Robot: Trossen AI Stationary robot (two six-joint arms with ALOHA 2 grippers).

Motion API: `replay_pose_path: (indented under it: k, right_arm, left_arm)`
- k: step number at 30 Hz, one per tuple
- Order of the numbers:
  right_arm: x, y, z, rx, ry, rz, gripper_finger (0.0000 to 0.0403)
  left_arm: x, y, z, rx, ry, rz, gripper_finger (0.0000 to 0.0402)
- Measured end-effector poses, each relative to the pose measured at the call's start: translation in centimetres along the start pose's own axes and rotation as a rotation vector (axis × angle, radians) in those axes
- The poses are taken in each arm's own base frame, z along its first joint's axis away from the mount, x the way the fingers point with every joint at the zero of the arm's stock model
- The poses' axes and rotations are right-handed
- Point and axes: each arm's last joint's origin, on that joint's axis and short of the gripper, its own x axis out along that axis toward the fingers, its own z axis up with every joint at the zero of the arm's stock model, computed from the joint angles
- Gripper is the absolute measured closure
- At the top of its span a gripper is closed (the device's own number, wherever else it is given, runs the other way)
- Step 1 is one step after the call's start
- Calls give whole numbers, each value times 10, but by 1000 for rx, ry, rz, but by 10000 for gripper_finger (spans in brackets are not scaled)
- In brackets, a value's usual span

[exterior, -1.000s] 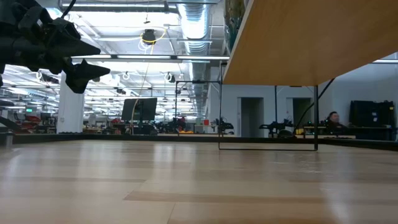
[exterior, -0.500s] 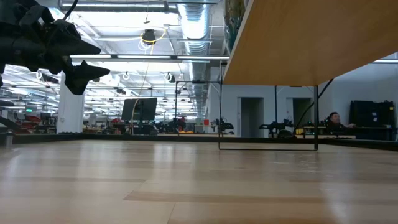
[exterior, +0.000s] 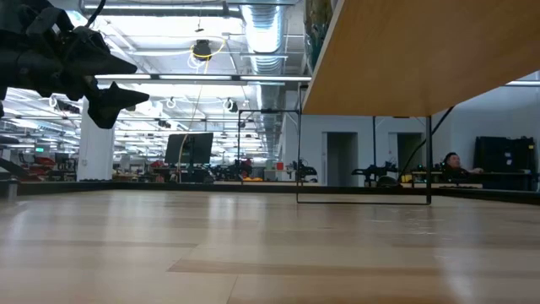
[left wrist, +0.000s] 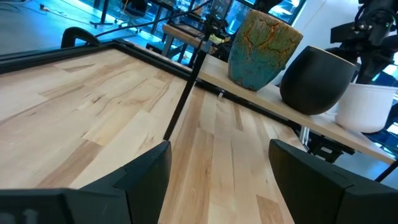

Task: Stack small to large cups/mugs on shelf
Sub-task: Put the white mug on the shelf

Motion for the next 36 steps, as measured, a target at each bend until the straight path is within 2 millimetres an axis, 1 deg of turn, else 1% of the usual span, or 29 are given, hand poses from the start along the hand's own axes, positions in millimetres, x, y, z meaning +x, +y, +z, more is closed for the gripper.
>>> replay_pose_path:
  k: [4,15,20,26,28,32,36]
  right_arm:
    - [0,2,-1,3,12,17,250]
    - [-2,14,-9,21,88,141,250]
    - [-2,15,-9,29,92,153,248]
    - [-3,19,-9,45,72,215,250]
    - [-2,19,-7,33,55,201,250]
    - [-1,10,-2,26,0,114,249]
    - [-2,8,-1,14,-6,103,248]
  left_arm:
    - [0,0,0,-1,0,0,141]
    - [0,0,0,-3,0,1,141]
    - [0,0,0,-3,1,2,141]
    - [0,0,0,-3,2,2,141]
    - [0,0,0,-3,2,3,141]
    - [0,0,0,-4,2,3,141]
    - [0,0,0,-4,3,3,141]
